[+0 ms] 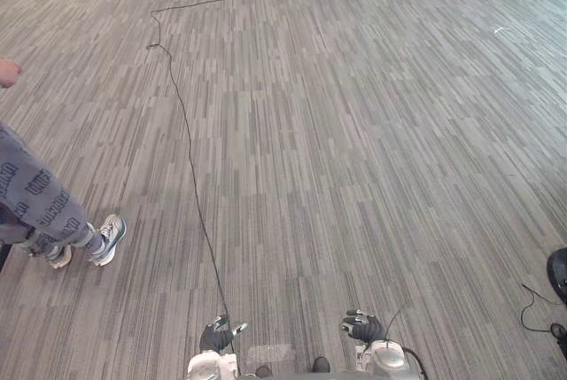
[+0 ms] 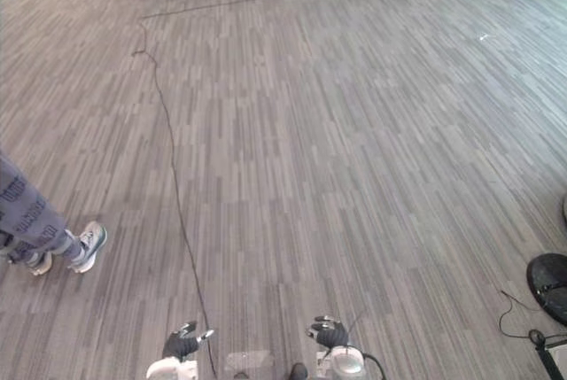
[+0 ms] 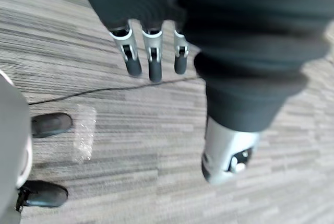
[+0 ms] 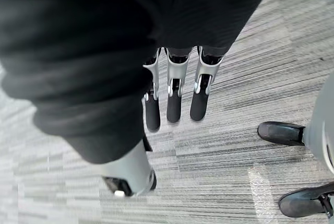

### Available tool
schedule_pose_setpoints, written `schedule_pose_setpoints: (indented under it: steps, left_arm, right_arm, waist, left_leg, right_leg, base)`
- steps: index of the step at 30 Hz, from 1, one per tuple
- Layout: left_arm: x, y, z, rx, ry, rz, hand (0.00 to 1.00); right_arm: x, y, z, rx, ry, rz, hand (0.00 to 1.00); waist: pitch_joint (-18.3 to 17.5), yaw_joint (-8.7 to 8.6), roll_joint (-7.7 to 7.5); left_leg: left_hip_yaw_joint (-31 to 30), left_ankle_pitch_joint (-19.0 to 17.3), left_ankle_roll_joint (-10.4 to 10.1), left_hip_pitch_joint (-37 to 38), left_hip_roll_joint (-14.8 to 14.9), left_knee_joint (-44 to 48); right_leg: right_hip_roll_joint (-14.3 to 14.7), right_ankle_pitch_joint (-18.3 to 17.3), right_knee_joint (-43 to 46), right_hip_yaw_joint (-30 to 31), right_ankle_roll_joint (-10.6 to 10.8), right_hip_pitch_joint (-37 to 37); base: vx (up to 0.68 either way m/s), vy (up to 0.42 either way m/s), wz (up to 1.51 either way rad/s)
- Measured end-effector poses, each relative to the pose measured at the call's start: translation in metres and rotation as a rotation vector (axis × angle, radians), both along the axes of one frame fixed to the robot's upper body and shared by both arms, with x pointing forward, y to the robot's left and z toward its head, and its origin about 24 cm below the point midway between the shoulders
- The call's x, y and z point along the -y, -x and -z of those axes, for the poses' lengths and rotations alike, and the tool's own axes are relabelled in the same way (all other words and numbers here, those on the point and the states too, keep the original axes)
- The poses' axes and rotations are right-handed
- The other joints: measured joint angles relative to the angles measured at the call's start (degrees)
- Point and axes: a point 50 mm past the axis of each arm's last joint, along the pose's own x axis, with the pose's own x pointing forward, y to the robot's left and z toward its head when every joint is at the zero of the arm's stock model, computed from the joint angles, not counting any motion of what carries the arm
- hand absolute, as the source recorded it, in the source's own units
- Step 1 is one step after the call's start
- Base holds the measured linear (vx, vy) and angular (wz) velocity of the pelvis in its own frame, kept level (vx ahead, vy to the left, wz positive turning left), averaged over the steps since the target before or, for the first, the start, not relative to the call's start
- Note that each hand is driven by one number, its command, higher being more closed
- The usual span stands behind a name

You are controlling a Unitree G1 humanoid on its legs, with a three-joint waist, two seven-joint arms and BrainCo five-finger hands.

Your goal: Pick up cushions and gather them together orderly.

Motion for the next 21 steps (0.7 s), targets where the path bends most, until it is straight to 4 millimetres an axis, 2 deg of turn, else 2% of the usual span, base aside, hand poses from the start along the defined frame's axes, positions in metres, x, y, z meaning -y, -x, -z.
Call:
schedule_pose_setpoints:
  steps: [6,21]
  left_arm:
    - [-0.0082,0.0061,0.0033,-0.033,0.001,-0.071,0.0]
    - [-0.0102,0.0063,0.0054,-0.06,0.0,-0.079,0.0]
  right_arm:
    - [0.0095,0.0055,0.0032,-0.027,-0.011,0.113,0.0]
    - [0.0123,0.0063,0.0062,-0.06,-0.023,0.152,0.0]
  waist:
    - [1.1,0.01,-0.42]
    - [1.4,0.03,-0.72]
  left_leg:
    - [-1.1,0.7,0.6,0.0,-0.6,-0.2]
    - [-2.1,0.8,0.7,0.0,-1.1,-0.6]
  right_leg:
    - [-0.6,0.0,-0.2,-1.0,0.0,0.4]
    - [-1.0,0.0,-1.2,-2.6,0.1,1.4]
  base:
    - [-0.07,0.002,0.1]
    - [-0.02,0.003,0.05]
